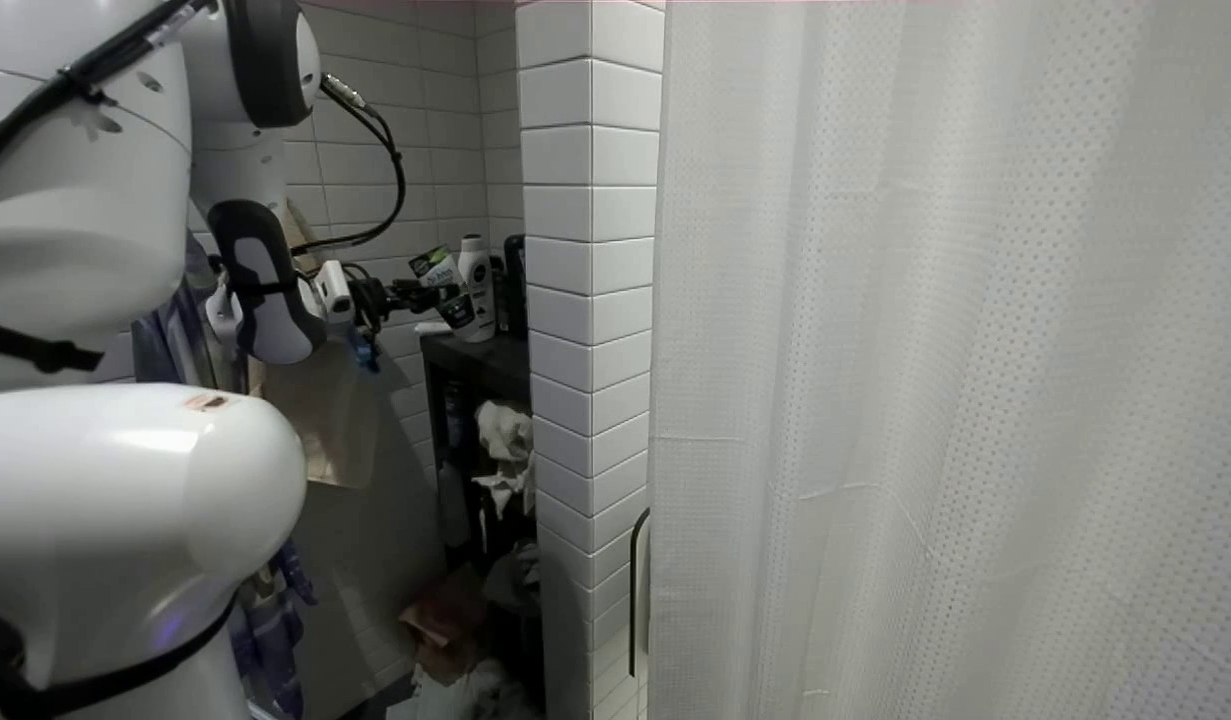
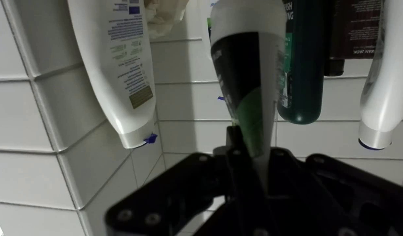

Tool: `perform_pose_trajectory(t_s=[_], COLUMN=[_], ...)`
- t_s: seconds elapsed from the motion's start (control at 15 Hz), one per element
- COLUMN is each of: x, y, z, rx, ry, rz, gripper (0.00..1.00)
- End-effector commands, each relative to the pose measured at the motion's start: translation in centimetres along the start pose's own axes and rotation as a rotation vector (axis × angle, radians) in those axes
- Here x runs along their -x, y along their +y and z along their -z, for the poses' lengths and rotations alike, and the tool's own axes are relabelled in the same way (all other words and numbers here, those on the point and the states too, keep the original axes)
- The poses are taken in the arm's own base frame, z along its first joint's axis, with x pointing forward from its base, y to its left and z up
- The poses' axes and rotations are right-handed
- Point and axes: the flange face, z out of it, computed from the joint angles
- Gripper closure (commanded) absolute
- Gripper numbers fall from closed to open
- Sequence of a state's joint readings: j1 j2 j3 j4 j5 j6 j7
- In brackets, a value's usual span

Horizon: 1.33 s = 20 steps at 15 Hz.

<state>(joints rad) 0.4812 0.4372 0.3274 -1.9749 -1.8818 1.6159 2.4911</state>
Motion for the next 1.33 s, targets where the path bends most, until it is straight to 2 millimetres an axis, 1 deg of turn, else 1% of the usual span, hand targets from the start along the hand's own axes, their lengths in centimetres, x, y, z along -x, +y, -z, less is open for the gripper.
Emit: perform_pose_trajectory(t_s=[0.0,0.4,1.27], x=[-1.5,-1.9,-3.3], y=[0.3,0.0,-1.3], z=[-0.8,-1.4,-3.1], rx=[-0.049,-0.107,-0.209], ry=[-0.045,-0.146,-0.305], rz=[0.015,0.046,0.143], gripper=[0.97,0.97,0.97])
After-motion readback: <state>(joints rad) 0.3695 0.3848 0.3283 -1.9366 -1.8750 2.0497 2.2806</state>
